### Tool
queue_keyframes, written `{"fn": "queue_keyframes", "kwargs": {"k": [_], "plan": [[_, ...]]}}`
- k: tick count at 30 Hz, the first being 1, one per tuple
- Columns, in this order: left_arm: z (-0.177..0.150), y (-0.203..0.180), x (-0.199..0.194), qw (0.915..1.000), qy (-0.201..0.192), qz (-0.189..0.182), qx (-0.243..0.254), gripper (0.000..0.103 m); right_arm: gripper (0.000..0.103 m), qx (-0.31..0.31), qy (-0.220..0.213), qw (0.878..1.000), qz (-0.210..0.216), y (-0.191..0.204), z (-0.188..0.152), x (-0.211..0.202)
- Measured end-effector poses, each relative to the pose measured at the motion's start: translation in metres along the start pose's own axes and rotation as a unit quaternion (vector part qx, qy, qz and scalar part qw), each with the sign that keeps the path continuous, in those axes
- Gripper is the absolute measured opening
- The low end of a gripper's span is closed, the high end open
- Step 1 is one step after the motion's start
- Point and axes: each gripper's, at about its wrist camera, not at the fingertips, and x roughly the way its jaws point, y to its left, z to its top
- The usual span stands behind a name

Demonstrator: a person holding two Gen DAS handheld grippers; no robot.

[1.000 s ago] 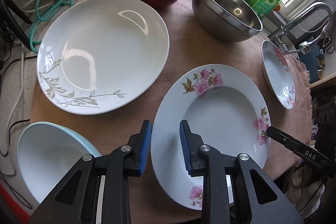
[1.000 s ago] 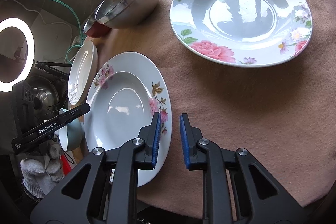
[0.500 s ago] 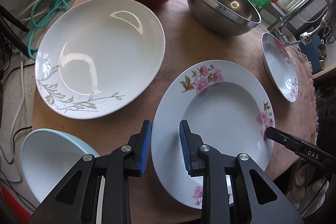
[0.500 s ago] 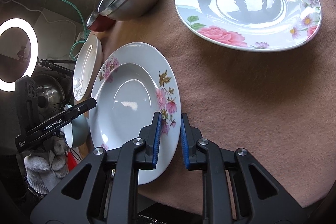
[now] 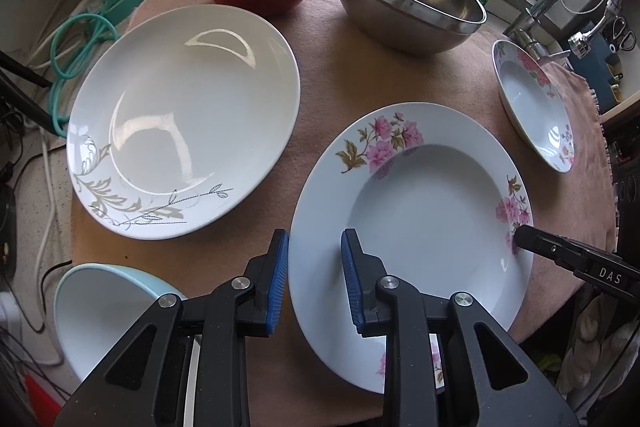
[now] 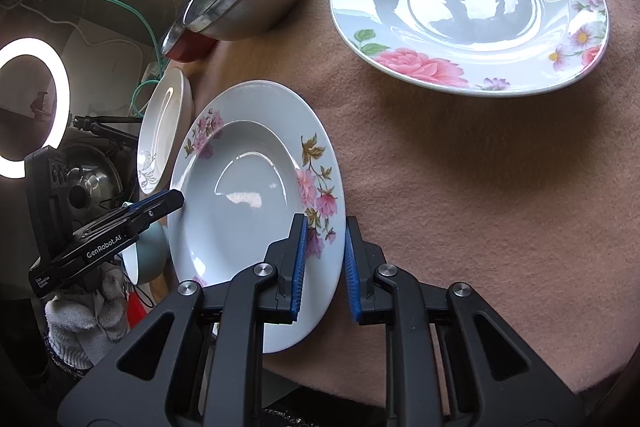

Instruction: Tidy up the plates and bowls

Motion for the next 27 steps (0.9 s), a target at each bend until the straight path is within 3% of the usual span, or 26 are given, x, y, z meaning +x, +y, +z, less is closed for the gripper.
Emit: {"fn": "queue_keyframes", "kwargs": {"k": [27], "plan": [[-0.018,-0.02,-0.002,0.9998,0.009,-0.009,0.016,0.025,0.019,-0.002,-0.004,1.0,-0.023,-0.011,0.005,-0.013]]}}
